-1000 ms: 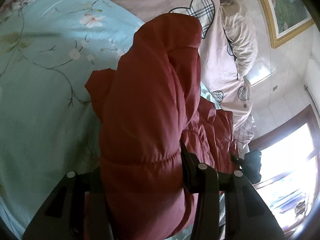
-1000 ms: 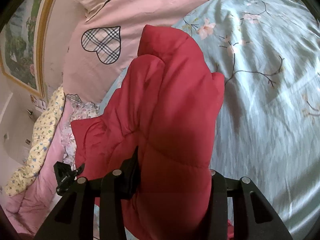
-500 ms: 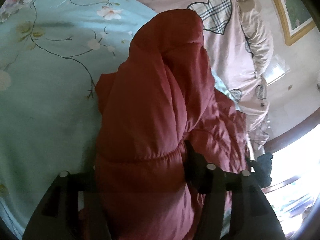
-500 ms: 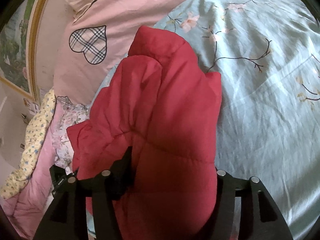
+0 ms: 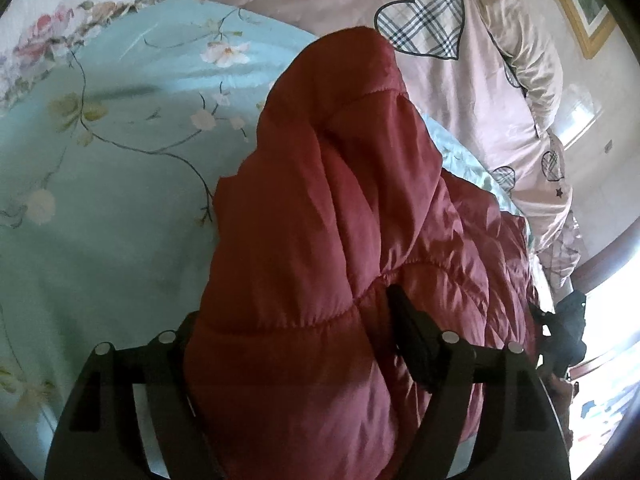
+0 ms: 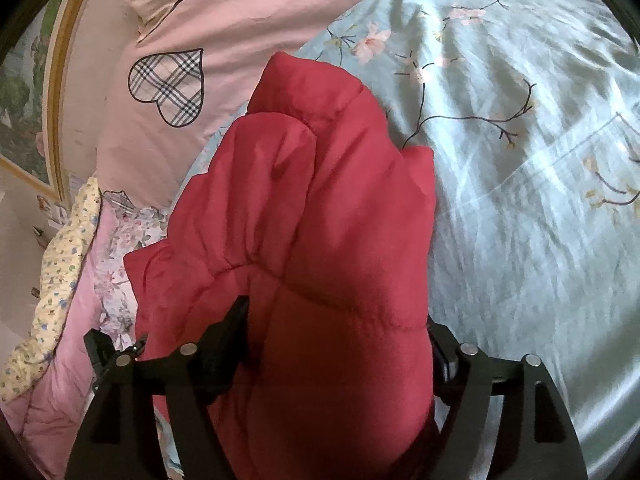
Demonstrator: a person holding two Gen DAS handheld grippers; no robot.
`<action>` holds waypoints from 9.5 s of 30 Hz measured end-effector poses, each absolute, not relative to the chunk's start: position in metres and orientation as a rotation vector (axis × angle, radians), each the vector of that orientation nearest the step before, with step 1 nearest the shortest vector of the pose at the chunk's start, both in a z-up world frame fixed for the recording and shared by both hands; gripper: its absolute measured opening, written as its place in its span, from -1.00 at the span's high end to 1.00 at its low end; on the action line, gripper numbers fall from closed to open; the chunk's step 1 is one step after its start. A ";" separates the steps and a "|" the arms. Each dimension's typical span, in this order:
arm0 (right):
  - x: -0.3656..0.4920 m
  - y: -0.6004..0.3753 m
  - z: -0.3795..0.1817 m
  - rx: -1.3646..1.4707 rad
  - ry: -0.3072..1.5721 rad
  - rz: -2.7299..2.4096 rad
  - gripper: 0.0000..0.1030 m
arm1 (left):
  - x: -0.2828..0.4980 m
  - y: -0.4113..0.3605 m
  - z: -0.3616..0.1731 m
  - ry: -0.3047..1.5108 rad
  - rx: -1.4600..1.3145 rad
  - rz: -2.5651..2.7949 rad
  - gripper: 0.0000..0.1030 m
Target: Fold large clothes
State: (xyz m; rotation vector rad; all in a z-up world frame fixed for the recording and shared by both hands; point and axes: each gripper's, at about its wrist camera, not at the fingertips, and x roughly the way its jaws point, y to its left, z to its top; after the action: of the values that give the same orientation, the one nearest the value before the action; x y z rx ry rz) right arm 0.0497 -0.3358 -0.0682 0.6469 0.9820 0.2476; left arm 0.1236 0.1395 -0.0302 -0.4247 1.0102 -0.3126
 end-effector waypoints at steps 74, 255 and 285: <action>0.202 -0.303 -0.028 0.176 0.909 -0.061 0.74 | 0.283 0.091 -0.019 1.058 -0.225 -0.091 0.76; 0.076 -0.228 -0.059 0.176 0.904 0.086 -0.44 | 0.128 0.027 -0.009 1.060 -0.038 -0.129 -1.00; -0.002 -0.220 -0.053 0.116 0.915 0.044 -0.52 | 0.081 0.000 -0.017 1.048 0.045 -0.197 -1.00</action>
State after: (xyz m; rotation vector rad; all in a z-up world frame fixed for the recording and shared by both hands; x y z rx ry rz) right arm -0.0021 -0.2197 -0.0528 0.1161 0.9146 0.0435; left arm 0.0806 -0.0001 -0.0169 0.0446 1.0477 -0.1968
